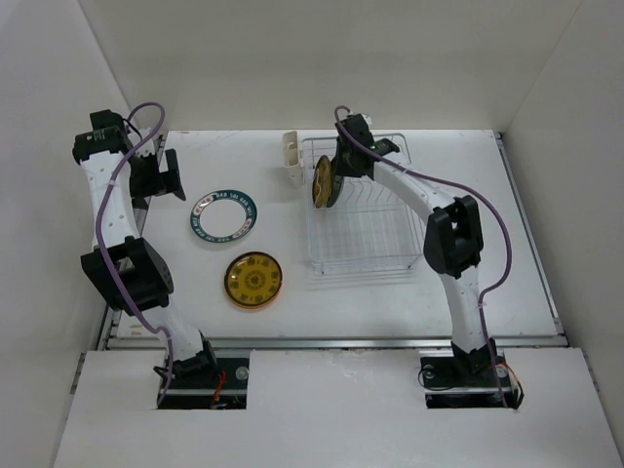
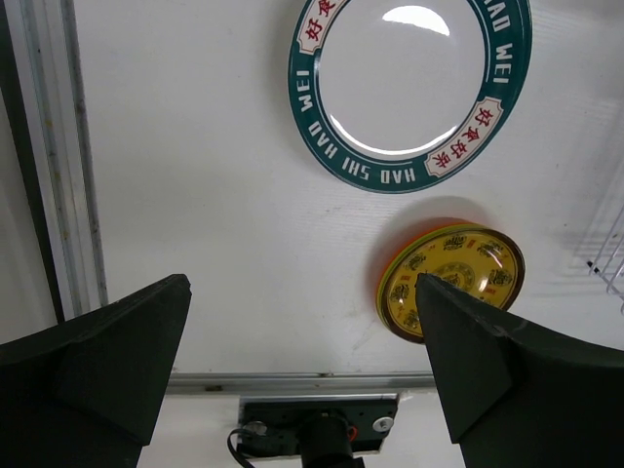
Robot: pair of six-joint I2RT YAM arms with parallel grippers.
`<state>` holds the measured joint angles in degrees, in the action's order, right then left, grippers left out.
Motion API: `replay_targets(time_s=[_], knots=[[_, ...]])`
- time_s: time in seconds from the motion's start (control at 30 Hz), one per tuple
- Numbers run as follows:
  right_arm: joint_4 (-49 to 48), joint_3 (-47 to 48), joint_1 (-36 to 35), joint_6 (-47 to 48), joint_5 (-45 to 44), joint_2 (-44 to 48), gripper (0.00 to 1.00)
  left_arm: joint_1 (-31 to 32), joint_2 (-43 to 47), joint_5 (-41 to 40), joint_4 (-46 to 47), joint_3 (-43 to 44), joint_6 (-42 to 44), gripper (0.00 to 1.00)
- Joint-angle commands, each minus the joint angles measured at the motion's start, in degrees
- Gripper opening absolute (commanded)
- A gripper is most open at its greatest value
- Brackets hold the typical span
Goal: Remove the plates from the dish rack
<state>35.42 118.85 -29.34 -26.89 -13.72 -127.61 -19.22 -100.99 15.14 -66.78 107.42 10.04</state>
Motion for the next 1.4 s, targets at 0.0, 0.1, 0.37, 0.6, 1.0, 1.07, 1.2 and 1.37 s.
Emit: replay_targets(time_s=[0.0, 0.1, 0.37, 0.6, 1.0, 1.07, 1.2, 1.37], knots=[[-2.1, -1.4, -1.3, -1.1, 0.4, -1.0, 0.35, -0.3, 0.2, -0.5, -1.5, 3.8, 0.5, 1.00], [-2.1, -1.9, -1.3, -1.1, -2.0, -1.0, 0.24, -0.3, -0.3, -1.2, -3.0, 5.8, 0.5, 1.00], [-1.6, -0.8, -2.4, 1.9, -9.1, 3.8, 0.00, -0.3, -3.3, -1.7, -4.4, 10.1, 0.5, 1.00], [-0.4, 0.9, -4.4, 5.2, -18.7, 7.9, 0.00, -0.3, -2.2, -1.7, -4.4, 10.1, 1.0, 1.00], [0.2, -0.7, -5.5, 8.3, -25.2, 15.2, 0.00, -0.3, 0.2, -1.2, -4.4, 8.9, 1.0, 1.00], [0.9, -0.7, -6.2, 8.4, -26.8, 16.9, 0.00, -0.3, 0.2, -1.2, -4.4, 9.0, 1.0, 1.00], [0.9, -0.7, -9.6, 12.0, -28.3, 19.8, 0.00, -0.3, 0.8, -1.2, -3.3, 7.8, 1.0, 1.00], [-1.9, -4.1, -16.4, 14.8, -17.6, 22.8, 0.00, -0.3, 0.8, -0.6, -3.8, 8.3, 1.0, 1.00]])
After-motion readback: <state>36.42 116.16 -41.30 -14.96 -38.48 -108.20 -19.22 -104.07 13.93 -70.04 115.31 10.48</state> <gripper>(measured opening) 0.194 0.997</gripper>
